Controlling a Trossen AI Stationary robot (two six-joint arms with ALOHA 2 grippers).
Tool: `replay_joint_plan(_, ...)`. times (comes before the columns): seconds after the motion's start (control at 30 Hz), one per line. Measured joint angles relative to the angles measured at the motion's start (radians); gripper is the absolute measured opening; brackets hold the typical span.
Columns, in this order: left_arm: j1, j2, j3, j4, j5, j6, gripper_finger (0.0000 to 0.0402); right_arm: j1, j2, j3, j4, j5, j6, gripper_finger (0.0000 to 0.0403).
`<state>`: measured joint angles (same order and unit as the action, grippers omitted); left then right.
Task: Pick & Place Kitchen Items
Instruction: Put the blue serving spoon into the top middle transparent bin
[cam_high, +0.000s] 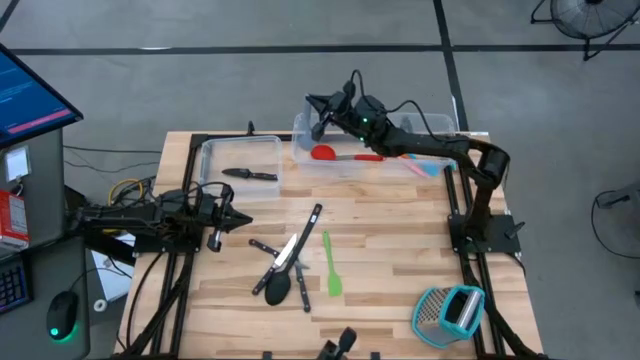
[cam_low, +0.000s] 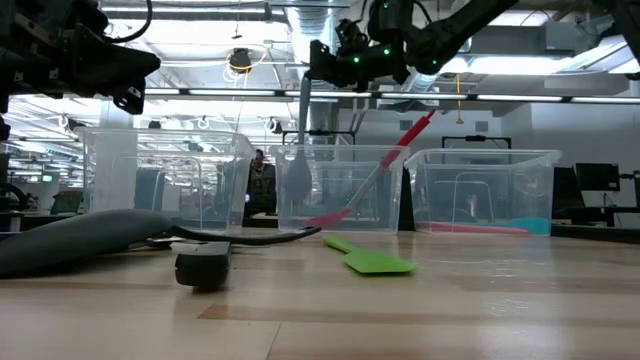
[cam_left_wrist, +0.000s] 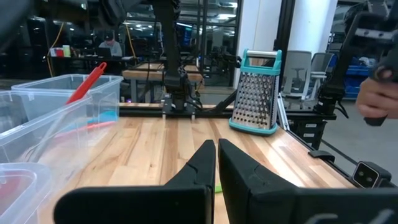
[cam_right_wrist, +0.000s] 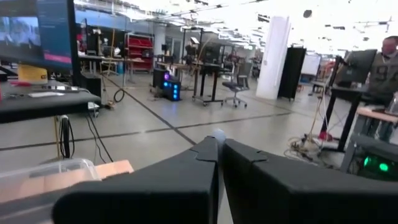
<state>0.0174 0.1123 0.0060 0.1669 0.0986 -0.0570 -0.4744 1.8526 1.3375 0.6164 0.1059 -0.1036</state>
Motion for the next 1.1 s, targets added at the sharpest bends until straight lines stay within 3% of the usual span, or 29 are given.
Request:
replay_joint_plan(0.63,0.000,0.000,0.000,0.016,0.000,0.000,0.0002,-0.006,-0.002,-0.141,0.062,-0.001,-0.002,0.0001)
replay_joint_plan(1.1,0.000,0.000,0.000,0.023,0.000,0.000,0.0002,0.003,-0.002,-0.142,0.069,-0.001,-0.008,0.0048)
